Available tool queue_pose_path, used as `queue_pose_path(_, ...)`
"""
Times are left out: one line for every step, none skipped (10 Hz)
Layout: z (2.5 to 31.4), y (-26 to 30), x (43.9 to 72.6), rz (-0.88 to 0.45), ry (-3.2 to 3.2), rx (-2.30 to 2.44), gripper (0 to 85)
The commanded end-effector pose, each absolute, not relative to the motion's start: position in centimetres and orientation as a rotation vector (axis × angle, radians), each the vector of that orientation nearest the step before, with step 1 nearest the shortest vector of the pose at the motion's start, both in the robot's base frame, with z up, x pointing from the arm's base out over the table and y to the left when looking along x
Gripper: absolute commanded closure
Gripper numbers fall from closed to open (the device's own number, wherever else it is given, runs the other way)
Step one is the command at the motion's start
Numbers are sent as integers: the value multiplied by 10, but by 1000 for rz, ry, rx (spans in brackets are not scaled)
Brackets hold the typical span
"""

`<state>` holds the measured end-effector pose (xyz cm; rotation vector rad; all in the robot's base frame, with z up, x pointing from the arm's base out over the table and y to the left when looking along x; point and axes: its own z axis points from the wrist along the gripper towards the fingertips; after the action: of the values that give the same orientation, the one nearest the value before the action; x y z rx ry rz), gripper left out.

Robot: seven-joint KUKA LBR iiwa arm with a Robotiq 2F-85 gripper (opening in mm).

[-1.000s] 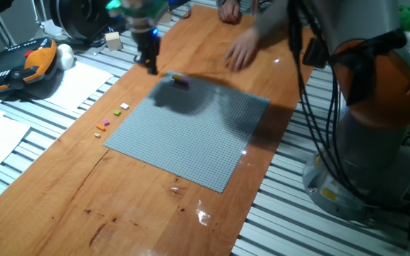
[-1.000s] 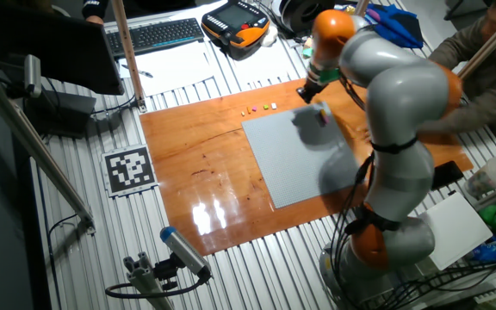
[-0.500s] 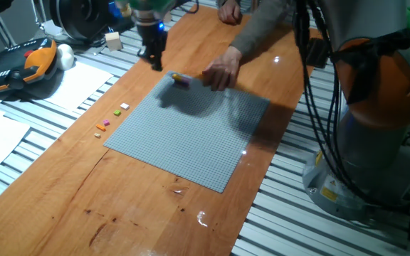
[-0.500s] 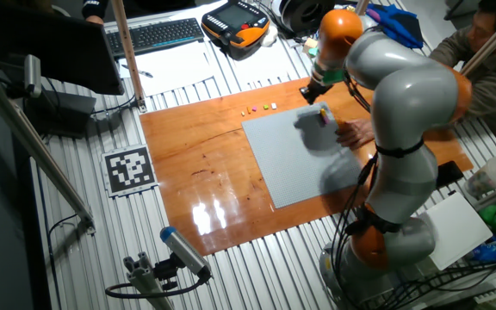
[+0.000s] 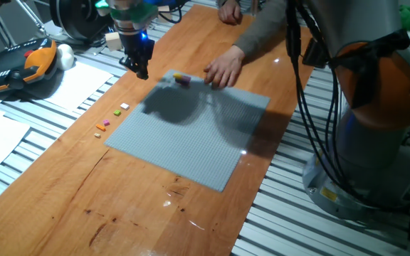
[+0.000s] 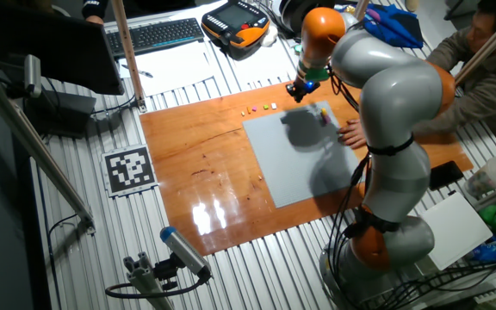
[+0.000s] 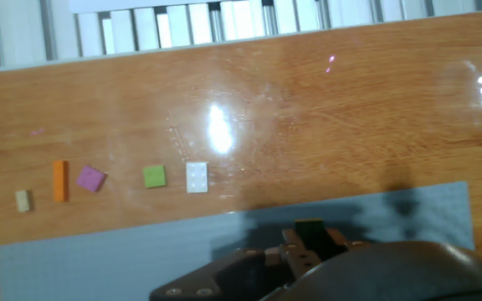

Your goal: Stack small Lego blocks one on top of the other

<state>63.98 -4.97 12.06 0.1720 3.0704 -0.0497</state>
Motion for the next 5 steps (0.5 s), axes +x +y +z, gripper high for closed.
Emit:
queue_pose_path(120,-50,640,-20,3075,187,850)
queue_pose_path(120,-50,640,-3,3075,211,850)
queue_pose_path(120,-50,640,-8,3064,239,850)
queue_pose_path(120,-50,640,-70,3062,227,850)
queue_pose_path(120,-50,640,-101,3077,195,850)
